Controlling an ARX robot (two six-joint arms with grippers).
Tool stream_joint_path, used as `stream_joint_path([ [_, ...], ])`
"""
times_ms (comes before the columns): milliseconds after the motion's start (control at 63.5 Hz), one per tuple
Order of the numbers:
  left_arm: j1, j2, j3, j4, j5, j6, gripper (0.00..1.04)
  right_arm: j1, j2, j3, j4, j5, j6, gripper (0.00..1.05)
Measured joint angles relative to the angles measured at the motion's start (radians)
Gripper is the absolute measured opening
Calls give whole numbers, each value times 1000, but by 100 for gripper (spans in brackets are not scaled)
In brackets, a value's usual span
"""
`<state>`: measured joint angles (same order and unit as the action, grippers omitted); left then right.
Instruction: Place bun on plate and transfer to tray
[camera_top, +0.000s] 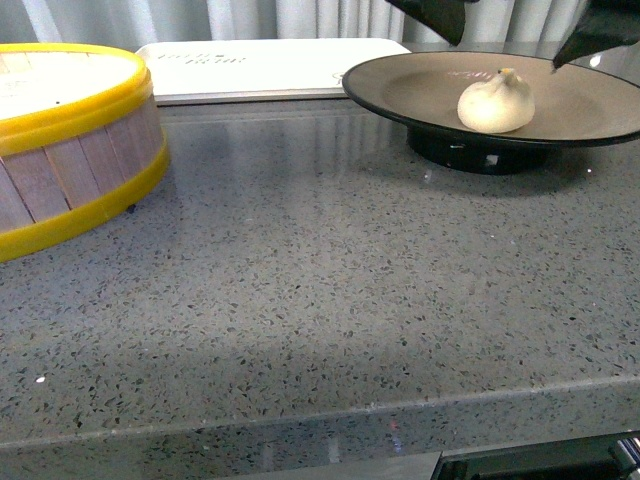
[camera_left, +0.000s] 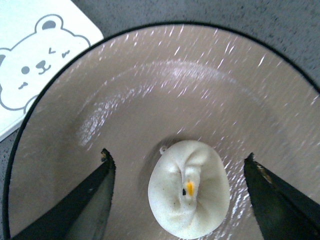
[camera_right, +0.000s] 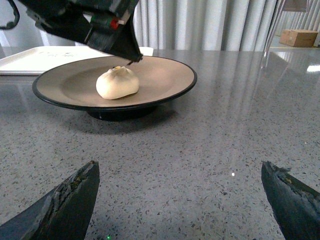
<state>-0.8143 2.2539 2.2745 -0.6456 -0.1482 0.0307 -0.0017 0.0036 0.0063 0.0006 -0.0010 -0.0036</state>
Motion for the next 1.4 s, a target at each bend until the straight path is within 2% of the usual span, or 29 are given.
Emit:
stream_joint_path([
  [110, 2, -11, 21, 3, 14, -18, 99, 0, 0, 0, 0, 0, 0, 96],
  [236, 13, -71, -45, 74, 27, -33, 98, 0, 0, 0, 0, 0, 0, 96],
  [362, 40, -226, -266, 240, 8, -27, 98, 0, 0, 0, 0, 0, 0, 96],
  [504, 111, -509, -602, 431, 3, 9, 98, 0, 0, 0, 0, 0, 0, 96],
  [614, 276, -854, -959, 524, 31, 25, 98, 0, 0, 0, 0, 0, 0, 96],
  [724, 515, -1125, -1285, 528, 146, 43, 98, 0, 0, 0, 0, 0, 0, 96],
  [866, 822, -1331, -1535, 519, 344, 83, 98, 0, 0, 0, 0, 0, 0, 96],
  [913, 882, -1352, -1565, 536, 362, 86, 97, 0, 0, 0, 0, 0, 0, 96],
  [961, 935, -1384, -1649, 701, 314, 47, 89, 0, 0, 0, 0, 0, 0, 96],
  [1024, 975, -1409, -1736, 860, 314, 19, 80, 0, 0, 0, 0, 0, 0, 96],
  [1087, 999, -1454, -1854, 1020, 332, -8, 64, 0, 0, 0, 0, 0, 0, 96],
  [1244, 977, -1522, -1967, 1064, 304, -19, 37, 0, 0, 0, 0, 0, 0, 96],
  [1354, 940, -1593, -2048, 1072, 269, -27, 10, 0, 0, 0, 0, 0, 0, 96],
  [1402, 930, -1611, -2065, 1072, 259, -32, 4, 0, 0, 0, 0, 0, 0, 96],
])
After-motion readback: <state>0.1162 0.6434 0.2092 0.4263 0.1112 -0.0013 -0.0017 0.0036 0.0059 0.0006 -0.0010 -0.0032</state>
